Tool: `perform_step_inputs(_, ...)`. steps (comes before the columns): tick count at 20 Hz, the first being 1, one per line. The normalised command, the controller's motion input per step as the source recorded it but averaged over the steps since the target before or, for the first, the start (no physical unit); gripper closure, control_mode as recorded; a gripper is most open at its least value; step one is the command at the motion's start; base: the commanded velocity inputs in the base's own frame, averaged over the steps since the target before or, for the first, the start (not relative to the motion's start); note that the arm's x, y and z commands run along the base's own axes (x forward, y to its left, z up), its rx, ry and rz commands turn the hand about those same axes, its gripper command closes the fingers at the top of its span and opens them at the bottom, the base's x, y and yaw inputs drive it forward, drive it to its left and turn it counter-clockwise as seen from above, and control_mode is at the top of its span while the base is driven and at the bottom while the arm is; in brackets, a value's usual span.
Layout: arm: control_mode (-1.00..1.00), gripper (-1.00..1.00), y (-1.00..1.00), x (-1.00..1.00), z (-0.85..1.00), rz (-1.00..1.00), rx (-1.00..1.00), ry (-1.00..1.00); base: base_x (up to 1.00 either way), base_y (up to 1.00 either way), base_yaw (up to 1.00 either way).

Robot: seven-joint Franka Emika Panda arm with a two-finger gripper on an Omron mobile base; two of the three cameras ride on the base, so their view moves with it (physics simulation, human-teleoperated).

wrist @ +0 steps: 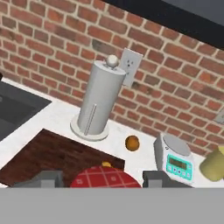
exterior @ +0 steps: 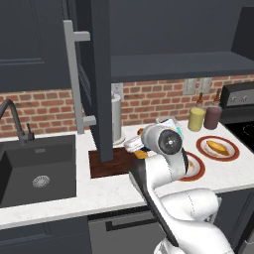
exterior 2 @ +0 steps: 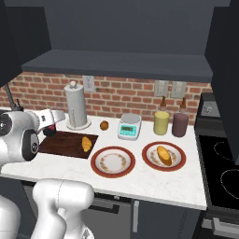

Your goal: From the different types of pastries on the counter, select a croissant and place it on the cutting board. Then retrieve a jar of jam from the cabinet and place it alongside the croissant on the cutting board.

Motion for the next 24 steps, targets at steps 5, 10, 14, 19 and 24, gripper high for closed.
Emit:
perform_step_inputs(5,-1.00,1.00,0.27,0.40,-1.00,-0.17,0.00,-0.47,0.00,0.00,0.00)
perform_step_inputs(10,-1.00,1.00,0.32,0.47,-0.67,-0.23,0.00,-0.38,0.00,0.00,0.00)
perform_step_inputs(14,-1.00,1.00,0.47,0.45,-0.09,-0.39,0.02,-0.20,0.00,0.00,0.00)
perform_step_inputs(19,-1.00,1.00,0.35,0.50,-0.18,-0.34,0.03,-0.02,0.00,0.00,0.00)
perform_step_inputs(24,-1.00,1.00,0.21,0.42,-0.39,-0.22,0.10,0.00,0.00,0.00,0.00)
